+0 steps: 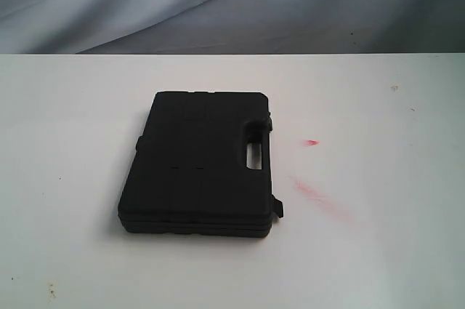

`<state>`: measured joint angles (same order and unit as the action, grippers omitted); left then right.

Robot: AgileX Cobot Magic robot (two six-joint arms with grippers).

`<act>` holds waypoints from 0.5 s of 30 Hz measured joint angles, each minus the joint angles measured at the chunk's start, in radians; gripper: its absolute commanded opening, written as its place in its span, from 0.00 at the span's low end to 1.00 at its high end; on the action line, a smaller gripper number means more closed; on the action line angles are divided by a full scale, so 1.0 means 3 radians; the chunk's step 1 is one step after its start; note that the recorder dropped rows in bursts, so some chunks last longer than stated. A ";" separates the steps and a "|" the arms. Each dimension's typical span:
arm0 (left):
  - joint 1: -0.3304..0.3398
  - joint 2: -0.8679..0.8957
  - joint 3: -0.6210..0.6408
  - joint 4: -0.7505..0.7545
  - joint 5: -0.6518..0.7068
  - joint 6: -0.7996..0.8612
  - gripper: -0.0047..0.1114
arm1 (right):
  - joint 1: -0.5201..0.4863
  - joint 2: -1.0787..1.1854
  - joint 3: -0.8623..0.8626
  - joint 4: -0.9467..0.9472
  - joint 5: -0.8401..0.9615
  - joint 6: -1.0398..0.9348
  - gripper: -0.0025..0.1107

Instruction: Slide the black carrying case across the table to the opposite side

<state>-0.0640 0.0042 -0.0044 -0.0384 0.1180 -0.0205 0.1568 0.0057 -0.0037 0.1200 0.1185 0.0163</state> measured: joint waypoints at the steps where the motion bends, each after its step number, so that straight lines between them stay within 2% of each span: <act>1: 0.0000 0.0000 0.0000 0.0000 0.0000 0.0000 0.04 | 0.0000 0.0000 0.0000 0.0015 0.0000 0.0072 0.02; 6: 0.0000 0.0000 0.0000 0.0000 0.0000 0.0000 0.04 | 0.0000 0.0000 0.0000 0.0053 0.0000 0.0639 0.02; 10: 0.0000 0.0000 0.0000 0.0000 0.0000 0.0000 0.04 | 0.0000 0.0091 -0.0162 0.0053 0.0070 0.0746 0.02; 15: 0.0000 0.0000 0.0000 0.0000 0.0000 0.0000 0.04 | 0.0000 0.0604 -0.0526 0.0053 0.0199 0.0755 0.02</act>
<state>-0.0640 0.0042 -0.0044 -0.0384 0.1180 -0.0205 0.1568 0.1868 -0.1614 0.1358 0.1781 0.2426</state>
